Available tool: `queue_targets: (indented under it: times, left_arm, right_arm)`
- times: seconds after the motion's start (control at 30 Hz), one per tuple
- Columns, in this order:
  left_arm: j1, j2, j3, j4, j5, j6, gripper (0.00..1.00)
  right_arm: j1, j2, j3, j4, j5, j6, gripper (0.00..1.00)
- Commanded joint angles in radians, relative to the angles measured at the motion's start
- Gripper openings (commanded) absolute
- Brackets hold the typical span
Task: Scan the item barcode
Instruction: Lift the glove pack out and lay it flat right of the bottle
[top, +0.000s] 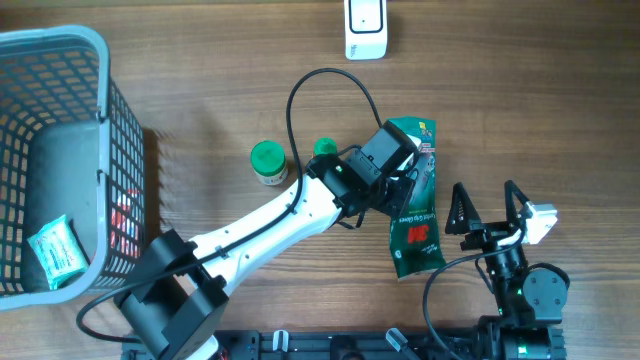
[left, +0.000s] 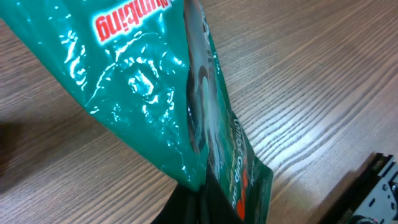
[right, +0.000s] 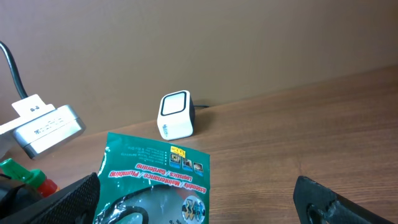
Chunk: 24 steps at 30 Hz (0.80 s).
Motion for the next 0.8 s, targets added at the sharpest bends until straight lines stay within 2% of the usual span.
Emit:
queue_targets:
  times: [0.0,0.1,0.33,0.37,0.4,0.43,0.5,0.53,0.57,0.6,0.63,0.77]
  left_arm:
    - [-0.001,0.016,-0.006,-0.008,-0.050,0.008,0.04]
    - [-0.001,0.021,-0.006,-0.007,-0.049,0.008,0.04]
    - [0.000,0.020,-0.006,-0.012,-0.049,0.005,0.13]
    - [0.000,0.020,-0.006,-0.014,-0.049,0.005,0.20]
    - [0.000,0.021,-0.006,-0.016,-0.049,0.005,0.34]
    - [0.000,0.021,-0.006,-0.019,-0.049,0.005,0.41]
    - [0.000,0.021,-0.006,-0.027,-0.049,0.005,0.48]
    - [0.000,0.021,-0.006,-0.030,-0.050,0.005,0.55]
    - [0.001,0.021,-0.006,-0.034,-0.053,0.004,0.66]
    - [0.002,0.021,-0.006,-0.037,-0.058,0.004,0.91]
    - [0.002,0.021,-0.006,-0.037,-0.060,0.004,1.00]
    - [0.014,0.011,0.043,-0.036,-0.071,0.005,1.00]
  right_arm:
    - [0.008,-0.006,-0.001,0.003,-0.015,-0.003,1.00]
    - [0.008,-0.006,-0.001,0.003,-0.015,-0.003,1.00]
    - [0.008,-0.006,-0.001,0.003,-0.015,-0.003,1.00]
    - [0.008,-0.006,-0.001,0.003,-0.015,-0.003,1.00]
    - [0.008,-0.006,-0.001,0.003,-0.015,-0.003,1.00]
    - [0.008,-0.006,-0.001,0.003,-0.015,-0.003,0.99]
    - [0.008,-0.006,-0.001,0.003,-0.015,-0.003,1.00]
    - [0.008,-0.006,-0.001,0.003,-0.015,-0.003,1.00]
    - [0.008,-0.006,-0.001,0.003,-0.015,-0.003,1.00]
    - [0.008,-0.006,-0.001,0.003,-0.015,-0.003,1.00]
    - [0.008,-0.006,-0.001,0.003,-0.015,-0.003,1.00]
    - [0.008,-0.006,-0.001,0.003,-0.015,-0.003,1.00]
